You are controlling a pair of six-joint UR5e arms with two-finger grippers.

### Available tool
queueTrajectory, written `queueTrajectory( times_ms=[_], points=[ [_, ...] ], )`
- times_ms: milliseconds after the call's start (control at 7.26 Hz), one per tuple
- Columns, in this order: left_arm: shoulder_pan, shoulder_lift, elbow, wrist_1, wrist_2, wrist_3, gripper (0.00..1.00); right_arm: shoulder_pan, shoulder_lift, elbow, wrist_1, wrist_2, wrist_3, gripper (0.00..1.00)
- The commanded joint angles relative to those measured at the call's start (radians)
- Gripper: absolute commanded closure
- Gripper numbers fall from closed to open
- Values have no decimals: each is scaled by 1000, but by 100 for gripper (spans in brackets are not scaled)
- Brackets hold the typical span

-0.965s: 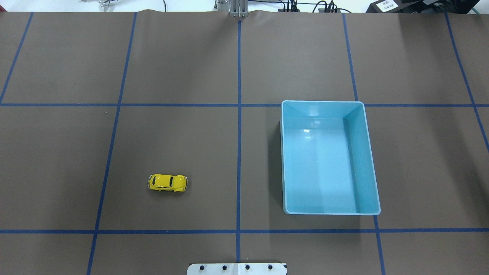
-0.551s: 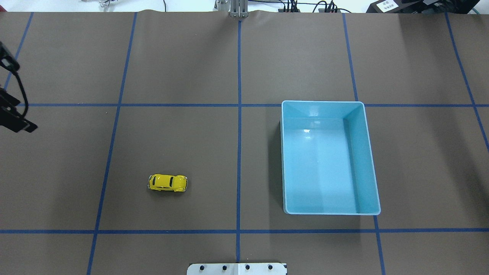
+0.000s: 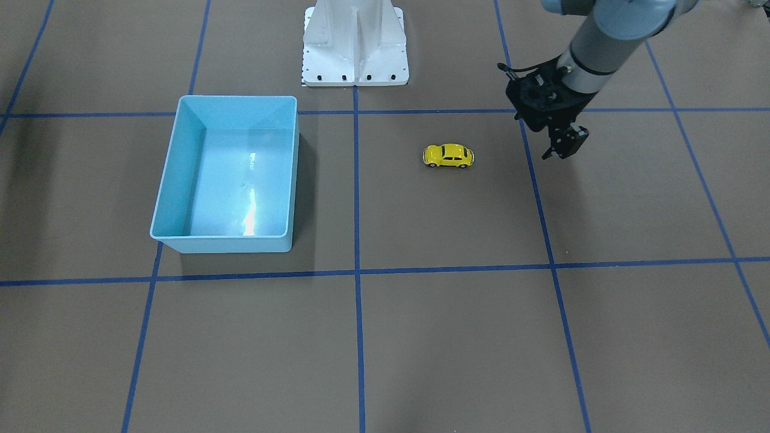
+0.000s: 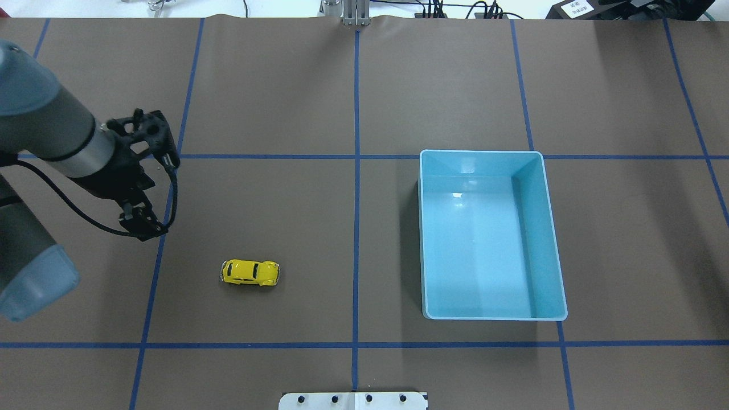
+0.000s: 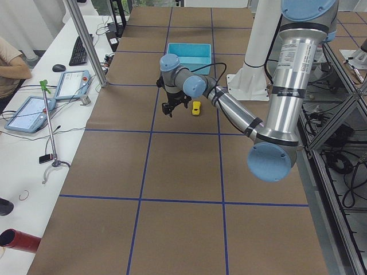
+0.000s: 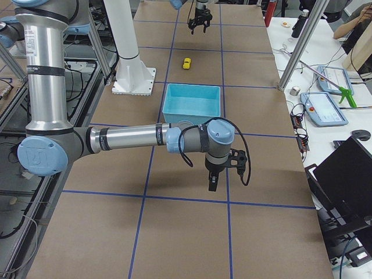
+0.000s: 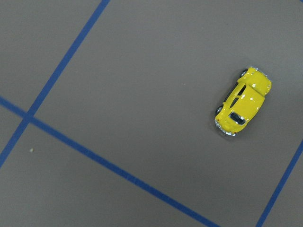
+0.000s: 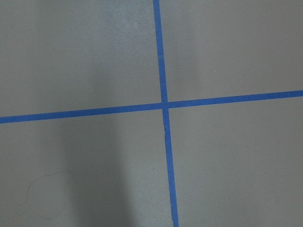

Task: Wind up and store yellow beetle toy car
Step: 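Move the left gripper over the yellow beetle toy car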

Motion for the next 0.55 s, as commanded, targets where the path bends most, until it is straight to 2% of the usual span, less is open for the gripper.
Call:
queueTrajectory(
  times_ms=[0,138,413],
  points=[
    [169,-98,23,108,252,82,0,-3,0,0,0,0,-1,0],
    [210,-144,45,174,305,142,0,-4,-1,0,0,0,-1,0],
    [230,-294,197,278,310,155,0,-12,-1,-2,0,0,-1,0]
  ],
)
